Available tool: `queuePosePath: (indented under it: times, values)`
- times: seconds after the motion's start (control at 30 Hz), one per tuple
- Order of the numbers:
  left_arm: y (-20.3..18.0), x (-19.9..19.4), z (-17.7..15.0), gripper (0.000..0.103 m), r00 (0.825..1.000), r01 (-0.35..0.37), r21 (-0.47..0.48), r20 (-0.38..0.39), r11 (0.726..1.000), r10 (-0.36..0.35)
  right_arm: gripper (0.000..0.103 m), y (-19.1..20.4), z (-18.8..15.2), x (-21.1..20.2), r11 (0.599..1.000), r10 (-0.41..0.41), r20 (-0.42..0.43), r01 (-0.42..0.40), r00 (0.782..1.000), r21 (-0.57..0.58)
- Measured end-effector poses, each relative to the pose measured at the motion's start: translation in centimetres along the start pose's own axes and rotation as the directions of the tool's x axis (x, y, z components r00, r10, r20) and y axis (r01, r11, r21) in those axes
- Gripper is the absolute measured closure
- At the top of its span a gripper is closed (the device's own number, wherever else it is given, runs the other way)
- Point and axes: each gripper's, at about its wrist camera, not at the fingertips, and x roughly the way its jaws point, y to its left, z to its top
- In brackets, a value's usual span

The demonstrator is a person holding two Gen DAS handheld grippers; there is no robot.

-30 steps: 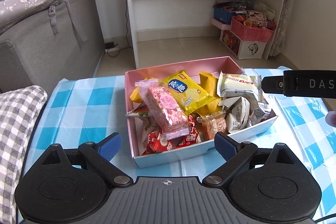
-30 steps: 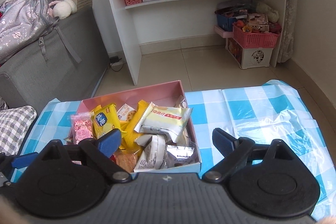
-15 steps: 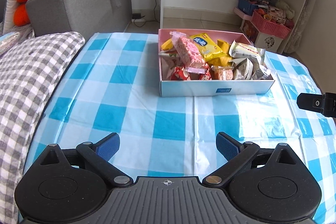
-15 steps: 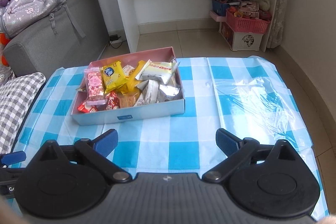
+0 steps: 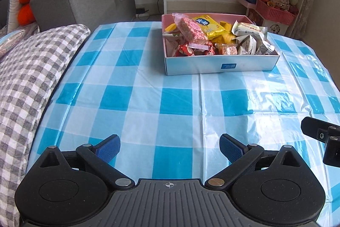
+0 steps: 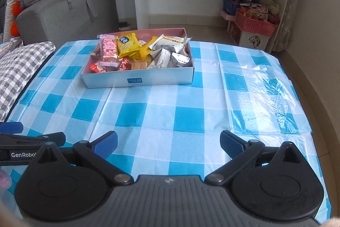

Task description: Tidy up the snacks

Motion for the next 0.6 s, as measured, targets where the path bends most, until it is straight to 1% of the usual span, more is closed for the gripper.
queuePosePath:
  times: [0.03, 0.07, 0.13, 0.2, 0.3, 0.5, 0.6]
  values:
    - [-0.1, 0.1, 0.0, 0.002, 1.000, -0.004, 0.002, 0.003, 1.000, 0.004, 0.000, 0.0, -0.5, 0.2, 1.000, 0.004, 0.011, -0.004, 1.000, -0.002]
    - [-0.2, 0.4, -0.2, 0.002, 1.000, -0.008, 0.005, 0.002, 1.000, 0.008, 0.000, 0.0, -0.8, 0.6, 1.000, 0.004, 0.004, -0.004, 1.000, -0.004]
    - [-0.3, 0.9, -0.3, 0.002, 1.000, -0.006, 0.005, -0.015, 1.000, 0.007, 0.001, 0.2, -0.9, 1.6, 1.000, 0.001, -0.041, -0.002, 0.999, -0.027]
    - [-0.1, 1.5, -0.3, 0.002, 0.999, 0.004, -0.003, -0.035, 1.000, -0.004, 0.001, 0.3, -1.0, 2.1, 0.999, 0.012, -0.053, -0.014, 0.999, -0.034]
    - [0.0, 1.7, -0.4, 0.002, 0.999, 0.000, -0.010, -0.037, 1.000, 0.000, 0.001, 0.3, -1.0, 2.5, 1.000, 0.006, -0.068, -0.008, 0.998, -0.025]
    - [-0.4, 1.5, -0.5, 0.002, 1.000, 0.002, 0.007, -0.027, 1.000, -0.002, 0.001, 0.5, -0.9, 2.6, 1.000, -0.014, -0.057, 0.013, 0.998, -0.020]
    - [-0.6, 1.4, -0.6, 0.002, 1.000, -0.002, 0.022, -0.022, 1.000, 0.002, 0.001, 0.7, -0.8, 2.4, 0.999, -0.025, -0.038, 0.024, 0.999, -0.031]
